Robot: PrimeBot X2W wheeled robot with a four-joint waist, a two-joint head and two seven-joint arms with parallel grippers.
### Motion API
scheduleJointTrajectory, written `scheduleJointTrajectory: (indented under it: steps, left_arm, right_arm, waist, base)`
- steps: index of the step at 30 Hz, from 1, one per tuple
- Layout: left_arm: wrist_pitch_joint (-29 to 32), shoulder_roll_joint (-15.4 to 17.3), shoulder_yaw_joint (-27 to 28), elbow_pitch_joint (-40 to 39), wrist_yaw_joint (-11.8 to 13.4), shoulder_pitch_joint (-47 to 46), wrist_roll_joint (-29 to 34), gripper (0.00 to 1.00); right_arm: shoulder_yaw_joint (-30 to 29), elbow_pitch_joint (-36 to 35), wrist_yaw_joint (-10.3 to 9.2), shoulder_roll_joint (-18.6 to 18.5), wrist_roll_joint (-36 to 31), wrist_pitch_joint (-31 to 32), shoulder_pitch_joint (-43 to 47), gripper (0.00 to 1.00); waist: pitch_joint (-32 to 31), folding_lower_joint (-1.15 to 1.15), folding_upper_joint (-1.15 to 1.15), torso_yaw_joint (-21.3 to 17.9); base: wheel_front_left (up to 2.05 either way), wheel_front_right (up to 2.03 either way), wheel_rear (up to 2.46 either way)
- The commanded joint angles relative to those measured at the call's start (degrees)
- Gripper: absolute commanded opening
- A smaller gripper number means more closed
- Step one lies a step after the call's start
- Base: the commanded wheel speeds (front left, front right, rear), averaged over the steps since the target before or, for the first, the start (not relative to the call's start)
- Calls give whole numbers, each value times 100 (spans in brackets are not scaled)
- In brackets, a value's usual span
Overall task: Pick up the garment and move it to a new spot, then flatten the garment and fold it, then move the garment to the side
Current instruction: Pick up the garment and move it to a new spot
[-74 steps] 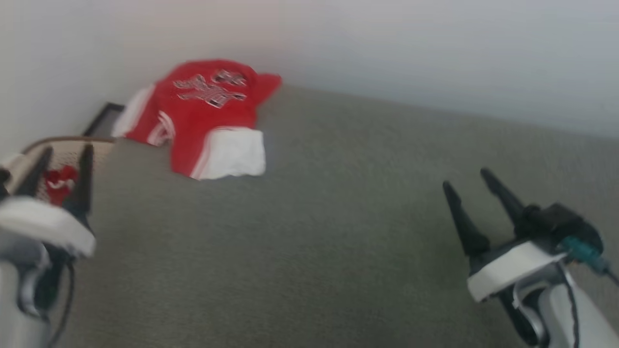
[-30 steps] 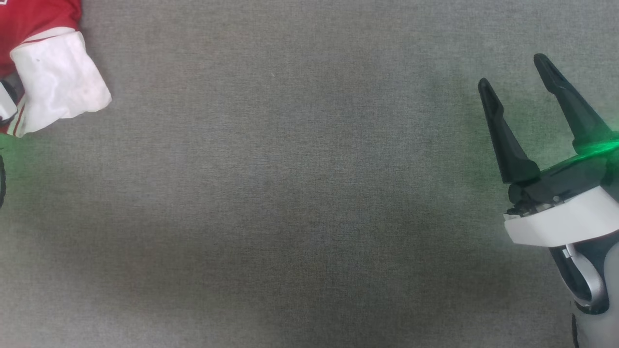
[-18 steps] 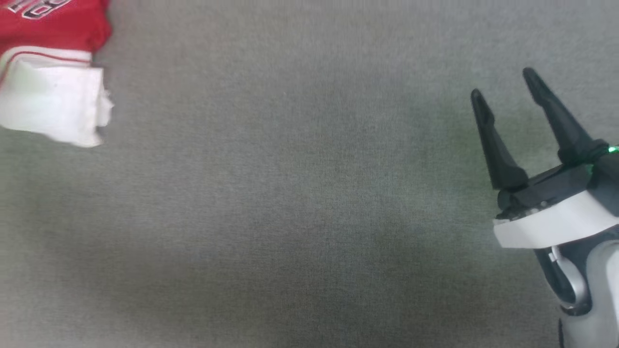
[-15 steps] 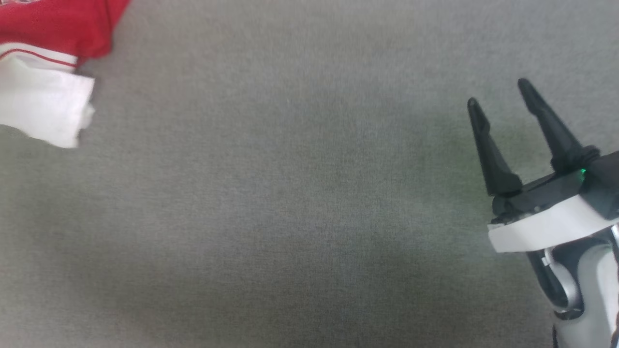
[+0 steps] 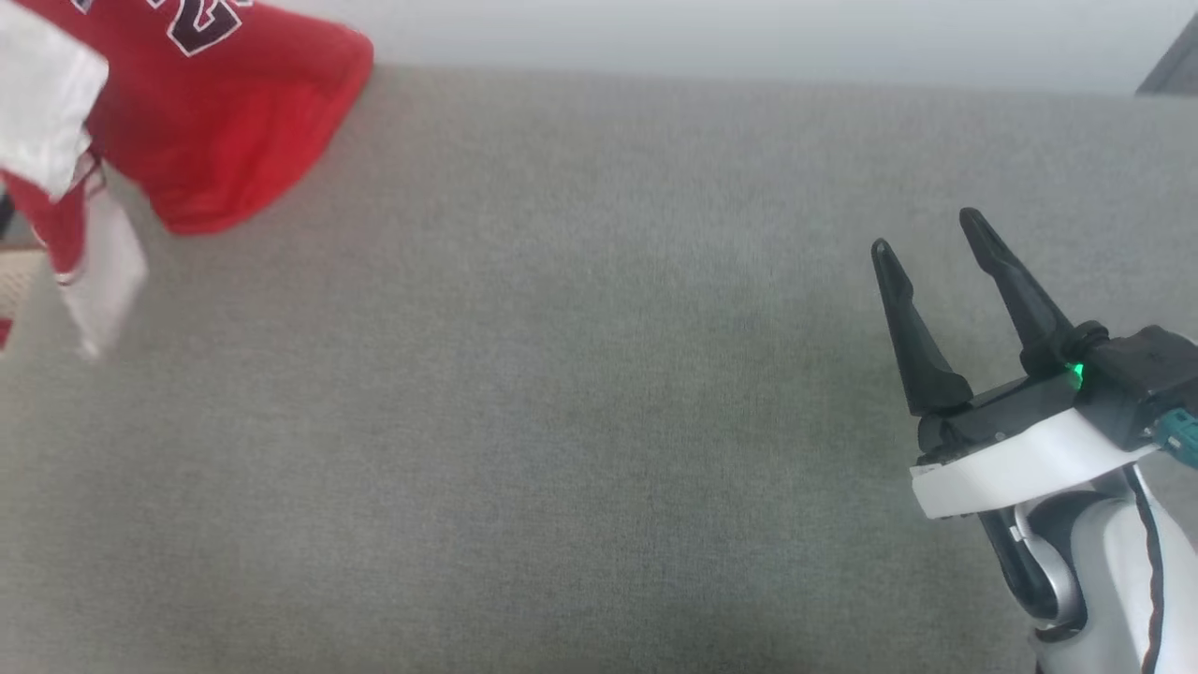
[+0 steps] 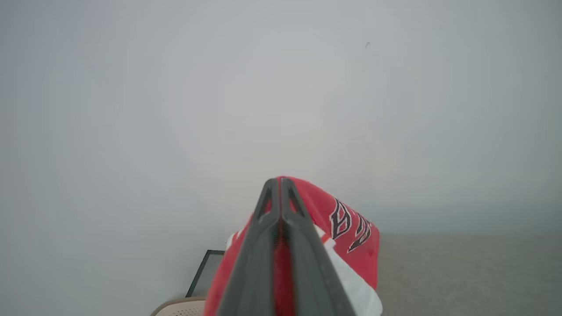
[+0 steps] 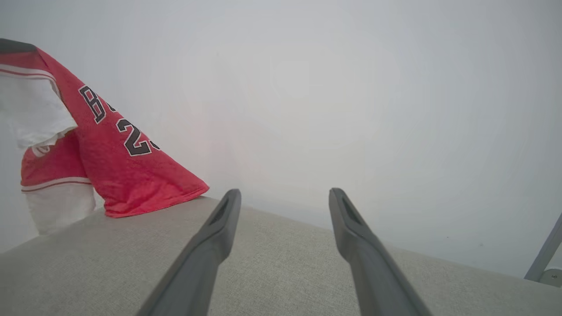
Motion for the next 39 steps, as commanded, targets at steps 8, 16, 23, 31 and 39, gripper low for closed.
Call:
scheduleJointTrajectory:
  steps: [8, 16, 23, 31, 39]
  left_arm:
    - [266, 122, -112, -738, 163, -178, 134, 0]
    - [811, 345, -146, -1901, 361, 55, 18, 0]
    - [1333, 417, -199, -2970, 633, 229, -69, 0]
    - [1821, 325, -289, -3946, 877, 320, -238, 0]
    - [2214, 64, -445, -4617, 1141, 425, -371, 0]
  right_arm:
    - [-73, 108, -2, 117, 44, -164, 199, 100]
    - [-288, 163, -2, 206, -15, -284, 267, 100]
    - [-573, 268, -2, 263, -99, -381, 314, 100]
    - [-943, 330, -2, 370, -253, -486, 321, 100]
    - [-1237, 455, -2, 502, -342, -594, 349, 100]
  waist:
    - [-525, -1, 0, -35]
    - [-693, -1, 0, -240]
    - [-727, -1, 0, -649]
    - [-626, -1, 0, -1260]
    - [-466, -1, 0, -1750]
  base:
    - [0, 0, 0]
    - [0, 0, 0]
    - [0, 0, 0]
    - [0, 0, 0]
    - [0, 0, 0]
